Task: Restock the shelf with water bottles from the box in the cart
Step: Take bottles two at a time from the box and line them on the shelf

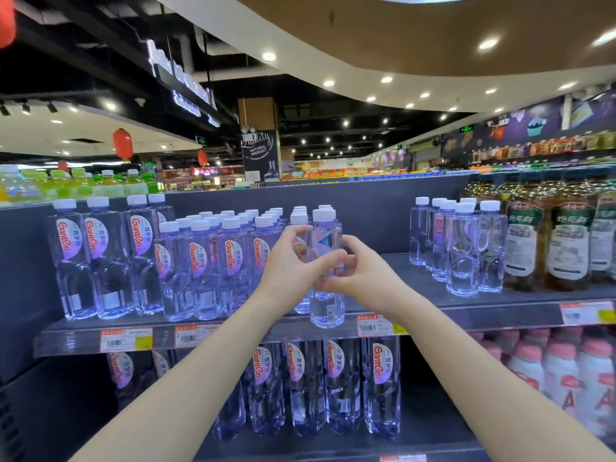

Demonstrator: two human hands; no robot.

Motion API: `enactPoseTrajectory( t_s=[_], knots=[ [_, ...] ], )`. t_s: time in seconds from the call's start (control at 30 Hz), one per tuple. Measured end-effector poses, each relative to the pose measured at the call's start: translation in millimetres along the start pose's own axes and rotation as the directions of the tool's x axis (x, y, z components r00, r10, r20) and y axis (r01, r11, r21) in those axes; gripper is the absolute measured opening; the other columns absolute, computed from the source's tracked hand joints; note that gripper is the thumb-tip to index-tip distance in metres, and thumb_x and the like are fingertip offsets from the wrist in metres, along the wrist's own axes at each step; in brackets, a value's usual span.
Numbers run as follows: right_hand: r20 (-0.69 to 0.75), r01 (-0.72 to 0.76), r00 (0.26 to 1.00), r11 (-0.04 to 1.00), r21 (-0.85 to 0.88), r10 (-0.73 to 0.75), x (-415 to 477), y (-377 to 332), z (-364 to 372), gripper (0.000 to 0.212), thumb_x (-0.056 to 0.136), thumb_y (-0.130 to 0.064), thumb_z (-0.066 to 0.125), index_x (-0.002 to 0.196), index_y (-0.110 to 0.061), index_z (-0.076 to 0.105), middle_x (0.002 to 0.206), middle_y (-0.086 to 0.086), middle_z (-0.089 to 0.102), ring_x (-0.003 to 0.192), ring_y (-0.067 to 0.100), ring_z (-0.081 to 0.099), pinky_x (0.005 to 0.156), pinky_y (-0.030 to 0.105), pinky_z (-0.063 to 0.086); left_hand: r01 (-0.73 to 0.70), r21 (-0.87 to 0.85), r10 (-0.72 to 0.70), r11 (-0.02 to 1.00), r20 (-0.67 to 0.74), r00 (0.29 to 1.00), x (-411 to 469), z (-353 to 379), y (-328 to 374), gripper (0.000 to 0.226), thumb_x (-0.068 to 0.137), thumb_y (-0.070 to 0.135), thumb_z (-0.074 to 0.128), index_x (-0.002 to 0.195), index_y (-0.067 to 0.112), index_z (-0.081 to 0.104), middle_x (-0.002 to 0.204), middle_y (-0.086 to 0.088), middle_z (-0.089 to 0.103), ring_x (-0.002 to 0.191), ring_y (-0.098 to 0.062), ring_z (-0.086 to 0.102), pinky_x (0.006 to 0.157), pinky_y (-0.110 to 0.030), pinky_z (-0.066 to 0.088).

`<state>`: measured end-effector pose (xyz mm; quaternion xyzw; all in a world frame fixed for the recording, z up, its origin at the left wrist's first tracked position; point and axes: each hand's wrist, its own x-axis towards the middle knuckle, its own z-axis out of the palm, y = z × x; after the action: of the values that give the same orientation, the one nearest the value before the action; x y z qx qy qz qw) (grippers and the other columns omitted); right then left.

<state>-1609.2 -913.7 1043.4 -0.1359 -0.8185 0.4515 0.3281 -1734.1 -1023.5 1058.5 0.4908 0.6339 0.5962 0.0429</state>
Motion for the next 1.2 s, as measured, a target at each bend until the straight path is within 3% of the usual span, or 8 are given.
enactPoseTrajectory(
  t_s=[0.1, 0.2, 0.33, 0.43, 0.53, 0.7, 1.07, 1.2],
  knots=[
    [-0.075, -0.006, 0.997, 1.000, -0.005, 0.006, 3, 5, -5, 0.068, 0.072, -0.027, 0.093, 0.127, -0.039, 0.056, 0.106, 0.000, 0.078, 0.099, 0.017, 0.076, 0.098, 0.047, 0.057, -0.024, 0.150, 0.026, 0.988, -0.010, 1.000, -1, -5, 9, 0.061, 0.087, 0.060, 0.073, 0.137, 0.029, 0.056, 0.105, 0.009, 0.068, 0.098, -0.003, 0.065, 0.082, -0.026, 0.053],
    [-0.104, -0.022, 0.994, 0.999, -0.042, 0.018, 10, 9, -11, 0.069, 0.072, -0.023, 0.093, 0.128, -0.038, 0.056, 0.102, 0.001, 0.079, 0.096, 0.017, 0.076, 0.096, 0.047, 0.058, -0.068, 0.329, 0.089, 0.942, -0.049, 0.995, -5, -16, 10, 0.067, 0.090, 0.069, 0.062, 0.143, 0.029, 0.053, 0.111, 0.011, 0.070, 0.111, -0.013, 0.064, 0.097, -0.040, 0.054],
    [-0.145, -0.036, 0.989, 0.995, -0.093, 0.022, 24, 14, -15, 0.069, 0.070, -0.022, 0.093, 0.127, -0.037, 0.057, 0.098, 0.001, 0.078, 0.091, 0.017, 0.076, 0.094, 0.047, 0.058, -0.135, 0.635, 0.160, 0.760, 0.018, 0.987, -18, -22, 5, 0.069, 0.097, 0.053, 0.059, 0.156, 0.024, 0.039, 0.152, 0.003, 0.053, 0.140, -0.022, 0.048, 0.111, -0.042, 0.044],
    [-0.187, -0.048, 0.982, 0.994, -0.103, 0.028, 33, 17, -13, 0.065, 0.071, -0.024, 0.093, 0.124, -0.039, 0.058, 0.097, 0.001, 0.076, 0.090, 0.018, 0.075, 0.093, 0.044, 0.058, -0.157, 0.728, 0.149, 0.667, 0.076, 0.986, -30, -20, -1, 0.071, 0.101, 0.047, 0.054, 0.161, 0.021, 0.029, 0.162, 0.002, 0.039, 0.148, -0.020, 0.037, 0.117, -0.039, 0.036],
    [-0.211, -0.073, 0.976, 0.994, -0.083, 0.054, 37, 21, -8, 0.066, 0.074, -0.024, 0.092, 0.127, -0.037, 0.056, 0.094, -0.005, 0.074, 0.088, 0.013, 0.073, 0.089, 0.039, 0.058, -0.159, 0.788, 0.135, 0.595, 0.097, 0.986, -37, -18, -10, 0.070, 0.101, 0.048, 0.050, 0.161, 0.020, 0.027, 0.162, -0.002, 0.038, 0.150, -0.022, 0.033, 0.120, -0.039, 0.031],
    [-0.257, -0.122, 0.962, 0.988, -0.097, 0.094, 33, 25, -2, 0.067, 0.079, -0.025, 0.089, 0.130, -0.038, 0.048, 0.088, -0.009, 0.063, 0.078, 0.001, 0.061, 0.057, 0.012, 0.040, -0.125, 0.801, 0.074, 0.586, 0.101, 0.992, -45, -18, -18, 0.065, 0.101, 0.048, 0.049, 0.158, 0.021, 0.033, 0.154, -0.002, 0.044, 0.139, -0.025, 0.045, 0.112, -0.041, 0.038],
    [-0.250, -0.164, 0.963, 0.957, -0.238, 0.103, 30, 23, 1, 0.065, 0.083, -0.037, 0.084, 0.138, -0.029, 0.050, 0.091, -0.018, 0.060, 0.081, 0.002, 0.058, 0.063, 0.020, 0.043, -0.072, 0.806, -0.010, 0.587, 0.096, 0.995, -59, -4, -24, 0.061, 0.102, 0.047, 0.048, 0.155, 0.020, 0.034, 0.149, -0.004, 0.048, 0.133, -0.026, 0.049, 0.108, -0.041, 0.039],
    [-0.166, -0.234, 0.969, 0.907, -0.351, 0.185, 23, 22, -2, 0.079, 0.087, -0.052, 0.076, 0.150, -0.019, 0.042, 0.128, 0.003, 0.064, 0.111, 0.020, 0.061, 0.083, 0.030, 0.046, -0.075, 0.837, -0.037, 0.541, 0.112, 0.993, -61, -1, -22, 0.064, 0.102, 0.046, 0.047, 0.157, 0.016, 0.032, 0.152, -0.006, 0.046, 0.135, -0.028, 0.048, 0.109, -0.042, 0.039]
  ],
)
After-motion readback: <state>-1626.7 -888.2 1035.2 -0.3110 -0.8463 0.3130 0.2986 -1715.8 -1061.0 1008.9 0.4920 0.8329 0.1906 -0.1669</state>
